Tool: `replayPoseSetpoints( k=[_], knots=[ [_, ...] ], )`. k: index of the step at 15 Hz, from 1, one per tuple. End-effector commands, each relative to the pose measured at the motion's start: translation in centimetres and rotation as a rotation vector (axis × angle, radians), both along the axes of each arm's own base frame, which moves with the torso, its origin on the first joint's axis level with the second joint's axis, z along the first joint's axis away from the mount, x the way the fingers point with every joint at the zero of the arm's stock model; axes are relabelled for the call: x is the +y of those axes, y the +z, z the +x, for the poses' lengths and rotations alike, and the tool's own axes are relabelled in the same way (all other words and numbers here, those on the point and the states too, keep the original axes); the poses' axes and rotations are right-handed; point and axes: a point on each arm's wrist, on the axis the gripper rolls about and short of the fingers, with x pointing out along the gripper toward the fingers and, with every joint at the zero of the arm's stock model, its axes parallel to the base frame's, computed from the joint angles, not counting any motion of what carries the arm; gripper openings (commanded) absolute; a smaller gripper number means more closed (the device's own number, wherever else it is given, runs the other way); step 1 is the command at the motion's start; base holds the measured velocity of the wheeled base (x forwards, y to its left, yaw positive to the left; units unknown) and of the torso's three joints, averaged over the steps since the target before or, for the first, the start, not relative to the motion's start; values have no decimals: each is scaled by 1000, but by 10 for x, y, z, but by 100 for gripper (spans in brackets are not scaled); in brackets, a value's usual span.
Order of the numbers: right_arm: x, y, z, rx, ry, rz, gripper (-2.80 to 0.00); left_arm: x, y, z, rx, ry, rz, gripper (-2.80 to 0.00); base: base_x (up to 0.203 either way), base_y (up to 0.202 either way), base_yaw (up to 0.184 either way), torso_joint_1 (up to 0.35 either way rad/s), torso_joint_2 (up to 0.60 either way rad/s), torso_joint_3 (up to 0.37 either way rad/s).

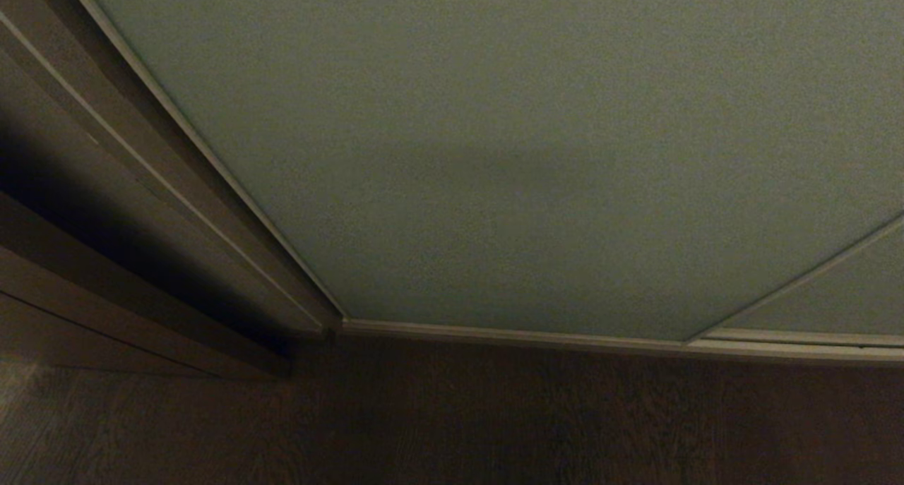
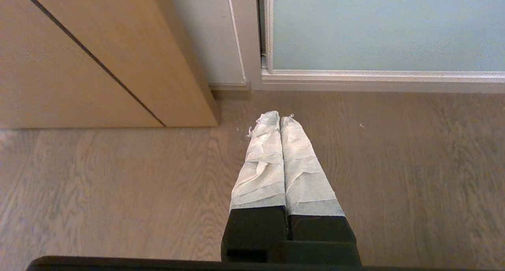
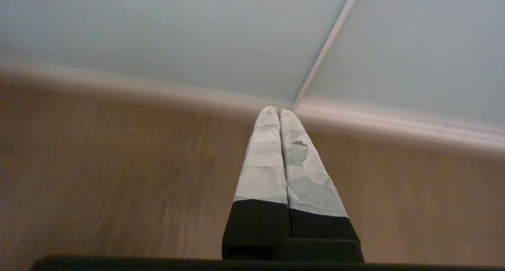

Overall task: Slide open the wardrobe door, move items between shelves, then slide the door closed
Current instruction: Close the door

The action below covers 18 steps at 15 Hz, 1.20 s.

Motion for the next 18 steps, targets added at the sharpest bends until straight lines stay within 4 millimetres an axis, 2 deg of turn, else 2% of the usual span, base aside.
replayPoseSetpoints(
  k=[1, 2, 18],
  knots=[
    [1, -14, -1, 69, 26, 7, -280, 0, 0, 0, 0, 0, 0, -280, 0, 0, 0, 0, 0, 0],
    [1, -19, -1, 112, 29, 6, -280, 0, 0, 0, 0, 0, 0, -280, 0, 0, 0, 0, 0, 0],
    [1, -17, -1, 100, 34, 40, -280, 0, 0, 0, 0, 0, 0, -280, 0, 0, 0, 0, 0, 0]
  ],
)
